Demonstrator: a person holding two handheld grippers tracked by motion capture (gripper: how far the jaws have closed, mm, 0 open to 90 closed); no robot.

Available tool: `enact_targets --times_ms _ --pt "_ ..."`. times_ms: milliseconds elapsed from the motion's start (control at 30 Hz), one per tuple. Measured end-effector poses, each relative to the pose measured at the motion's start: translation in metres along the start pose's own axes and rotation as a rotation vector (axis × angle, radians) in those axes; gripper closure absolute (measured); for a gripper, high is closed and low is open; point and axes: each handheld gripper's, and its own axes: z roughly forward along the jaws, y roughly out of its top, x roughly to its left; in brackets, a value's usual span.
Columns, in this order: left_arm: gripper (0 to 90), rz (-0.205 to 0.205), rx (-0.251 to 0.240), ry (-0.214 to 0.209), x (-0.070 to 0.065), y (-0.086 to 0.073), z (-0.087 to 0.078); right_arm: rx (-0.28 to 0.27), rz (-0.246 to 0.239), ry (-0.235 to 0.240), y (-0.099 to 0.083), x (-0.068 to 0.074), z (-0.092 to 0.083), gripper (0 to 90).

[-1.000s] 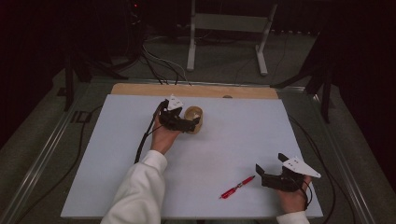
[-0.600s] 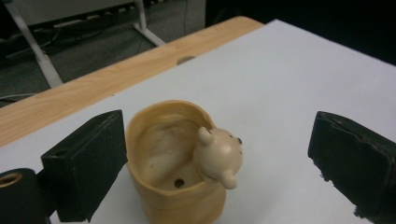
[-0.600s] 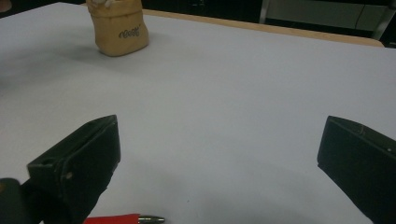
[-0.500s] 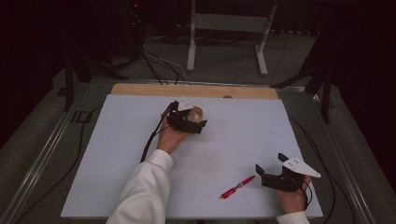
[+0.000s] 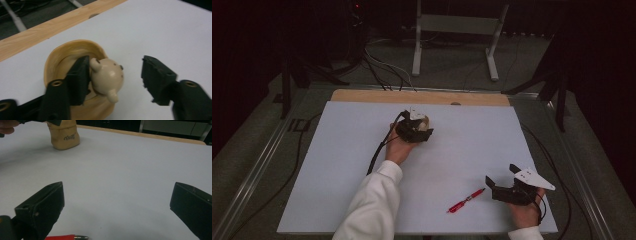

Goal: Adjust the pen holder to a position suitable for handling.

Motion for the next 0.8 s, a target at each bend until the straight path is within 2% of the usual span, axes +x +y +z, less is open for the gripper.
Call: enact_targets --times_ms 167,233,433,633,800 --pt "56.5 0.016 0.012 0.048 0.000 0.000 0.000 -0.001 -0.001 0.000 0.000 0.000 0.000 0.0" --pt "63.1 0.018 0.009 0.051 0.001 0.000 -0.001 -0.003 -0.001 0.001 0.000 0.000 0.000 0.0" --pt "64.5 0.041 0.016 0.058 0.000 -0.001 -0.002 -0.002 0.000 0.000 0.000 0.000 0.000 0.0" --pt "64.8 0.057 0.031 0.036 0.001 -0.002 -0.008 -0.002 0.006 0.000 0.000 0.000 0.000 0.1" --pt "64.8 0.056 0.021 0.014 0.003 -0.007 -0.015 -0.002 0.004 0.001 0.000 0.000 0.000 0.1"
